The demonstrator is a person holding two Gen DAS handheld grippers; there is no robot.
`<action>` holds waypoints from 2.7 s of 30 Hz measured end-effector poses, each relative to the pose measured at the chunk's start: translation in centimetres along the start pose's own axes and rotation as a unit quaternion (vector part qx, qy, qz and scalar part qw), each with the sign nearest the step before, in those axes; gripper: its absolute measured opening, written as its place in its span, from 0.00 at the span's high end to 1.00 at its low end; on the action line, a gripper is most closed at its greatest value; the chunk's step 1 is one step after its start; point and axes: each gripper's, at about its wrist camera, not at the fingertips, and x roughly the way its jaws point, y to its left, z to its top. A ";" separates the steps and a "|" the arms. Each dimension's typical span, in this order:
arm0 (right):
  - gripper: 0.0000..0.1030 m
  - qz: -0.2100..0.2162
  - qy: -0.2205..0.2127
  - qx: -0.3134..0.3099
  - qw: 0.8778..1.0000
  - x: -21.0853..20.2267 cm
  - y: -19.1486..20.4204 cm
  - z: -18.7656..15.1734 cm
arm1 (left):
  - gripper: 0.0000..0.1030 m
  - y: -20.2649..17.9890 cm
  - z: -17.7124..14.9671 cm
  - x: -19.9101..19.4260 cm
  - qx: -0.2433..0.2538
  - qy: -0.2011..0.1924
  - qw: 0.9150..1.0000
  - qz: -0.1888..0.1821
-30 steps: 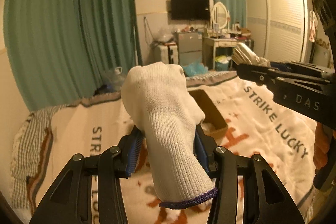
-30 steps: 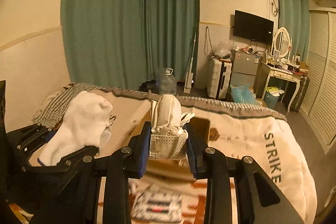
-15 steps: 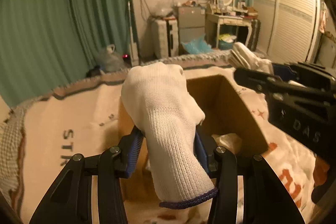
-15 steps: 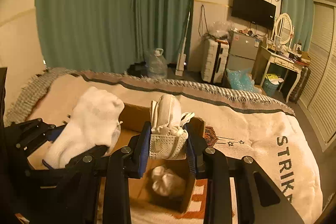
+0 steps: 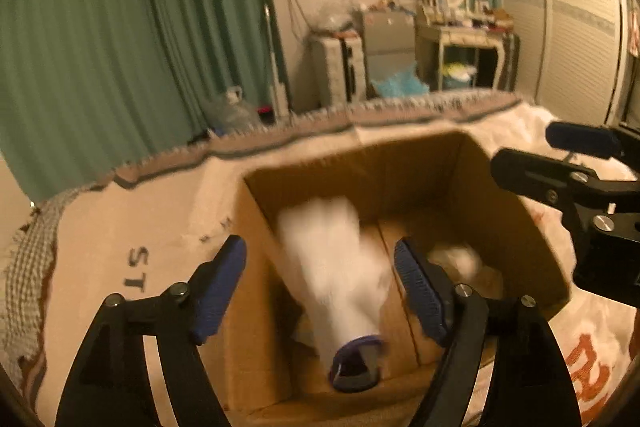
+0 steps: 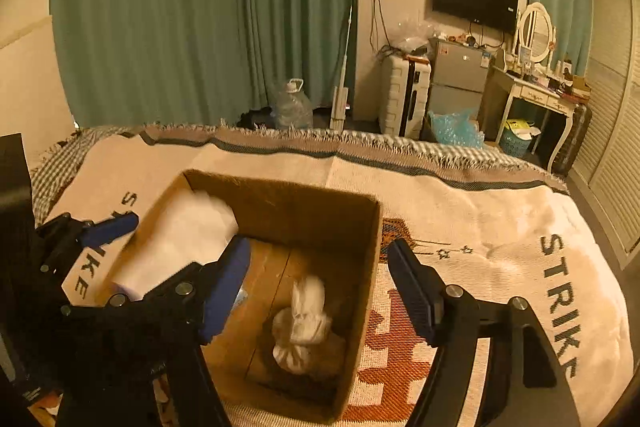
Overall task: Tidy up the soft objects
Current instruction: 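Carry the glove and mesh item into the box and open both grippers, then withdraw both grippers from the box toward the remaining items, then grasp the white plastic bag with the left gripper while the right grasps the floral tissue pack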
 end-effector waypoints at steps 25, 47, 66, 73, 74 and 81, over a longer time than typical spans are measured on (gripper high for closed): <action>0.04 -0.021 -0.057 -0.089 0.994 -26.5 9.8 -4.2 | 0.07 5.9 -4.3 -25.4 -0.037 -0.117 0.992 0.043; 0.04 0.040 0.123 -0.086 0.988 -5.0 11.7 -20.1 | 0.08 4.2 -18.1 -9.8 -0.062 0.069 0.995 0.030; 0.17 -0.006 0.128 -0.161 0.979 -3.4 12.3 -22.7 | 0.25 1.3 -20.0 -6.0 -0.029 0.139 0.989 -0.050; 0.45 0.002 0.106 -0.115 0.988 -5.2 10.5 -21.3 | 0.42 0.2 -20.1 -5.2 -0.008 0.156 0.984 -0.082; 0.47 0.004 0.100 -0.103 0.990 -5.6 10.1 -21.0 | 0.47 -0.1 -20.0 -5.0 -0.002 0.158 0.984 -0.083; 0.53 0.008 0.078 -0.046 0.996 -9.2 8.2 -19.3 | 0.70 -1.1 -19.4 -7.0 0.028 0.134 0.987 -0.084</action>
